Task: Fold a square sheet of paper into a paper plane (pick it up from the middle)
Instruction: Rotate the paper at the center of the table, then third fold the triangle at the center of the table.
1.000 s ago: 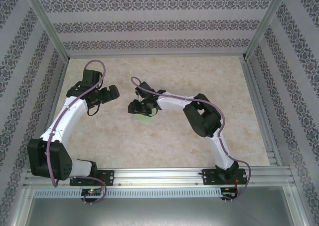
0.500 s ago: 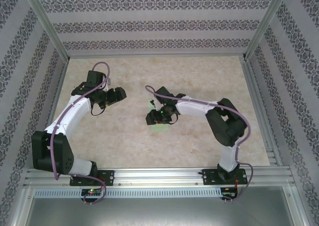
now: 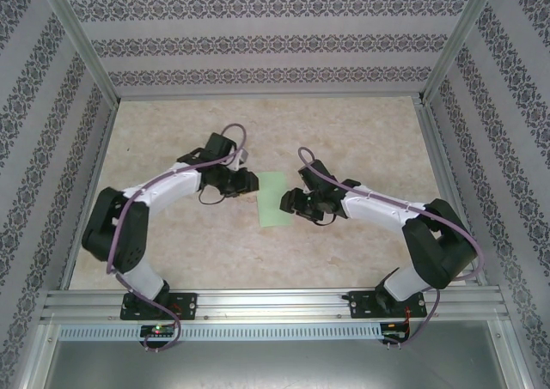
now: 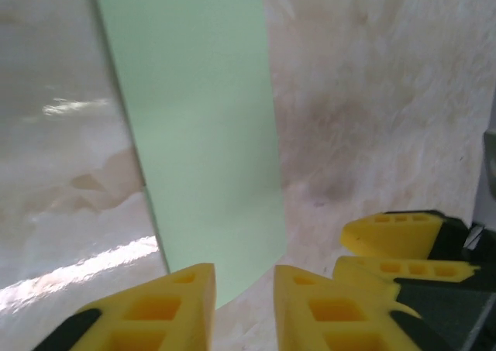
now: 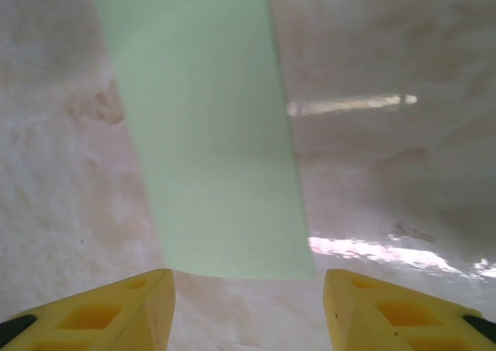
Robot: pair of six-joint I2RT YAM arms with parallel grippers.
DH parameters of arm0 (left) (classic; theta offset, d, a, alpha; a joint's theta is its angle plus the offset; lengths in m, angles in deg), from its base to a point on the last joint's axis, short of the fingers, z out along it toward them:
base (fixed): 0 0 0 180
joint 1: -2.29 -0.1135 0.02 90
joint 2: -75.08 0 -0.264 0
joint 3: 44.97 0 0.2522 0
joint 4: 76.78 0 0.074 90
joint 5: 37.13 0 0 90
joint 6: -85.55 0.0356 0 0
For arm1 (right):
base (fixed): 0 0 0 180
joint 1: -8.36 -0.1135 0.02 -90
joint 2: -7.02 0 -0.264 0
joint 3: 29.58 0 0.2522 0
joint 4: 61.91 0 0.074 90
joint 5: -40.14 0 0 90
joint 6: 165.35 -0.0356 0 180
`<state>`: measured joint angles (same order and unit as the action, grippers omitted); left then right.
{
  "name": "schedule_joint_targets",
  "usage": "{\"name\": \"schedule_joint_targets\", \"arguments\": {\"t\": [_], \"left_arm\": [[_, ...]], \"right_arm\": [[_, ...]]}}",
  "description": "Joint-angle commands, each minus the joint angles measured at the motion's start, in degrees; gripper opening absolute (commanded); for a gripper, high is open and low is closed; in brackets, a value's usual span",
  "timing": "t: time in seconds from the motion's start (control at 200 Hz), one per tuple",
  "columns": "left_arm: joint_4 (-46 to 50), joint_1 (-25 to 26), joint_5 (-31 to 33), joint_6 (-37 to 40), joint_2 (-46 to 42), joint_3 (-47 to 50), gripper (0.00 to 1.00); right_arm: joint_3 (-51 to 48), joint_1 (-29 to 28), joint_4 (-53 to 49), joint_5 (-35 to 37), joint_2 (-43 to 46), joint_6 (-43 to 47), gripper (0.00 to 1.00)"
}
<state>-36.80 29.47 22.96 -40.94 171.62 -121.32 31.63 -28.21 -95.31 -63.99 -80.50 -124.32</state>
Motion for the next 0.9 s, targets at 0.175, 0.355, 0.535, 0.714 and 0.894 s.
{"name": "schedule_joint_targets", "arguments": {"t": [0.175, 0.355, 0.535, 0.714, 0.894], "left_arm": [[-5.44, 3.47, -2.09, -3.36, 9.95, -3.66, 0.15], [-5.24, 3.42, 0.47, -3.16, 12.82, -3.44, 0.11], [-2.96, 3.41, 3.54, -3.90, 14.53, -2.69, 0.09], [-1.41, 3.48, 5.82, -4.10, 14.90, -1.83, 0.09], [-1.37, 3.47, 5.87, -4.40, 15.44, -1.15, 0.08]], "right_arm": [[-2.08, 0.74, 5.21, 0.11, 0.95, -3.30, 0.53], [-2.62, 0.75, 6.84, -0.93, -0.21, -3.58, 0.52], [-2.79, 0.72, 7.50, -1.68, -1.07, -3.68, 0.52], [-2.45, 0.55, 7.36, -3.14, -2.83, -3.33, 0.52], [-0.73, -0.29, 6.71, -4.85, -5.36, -2.20, 0.53]]}}
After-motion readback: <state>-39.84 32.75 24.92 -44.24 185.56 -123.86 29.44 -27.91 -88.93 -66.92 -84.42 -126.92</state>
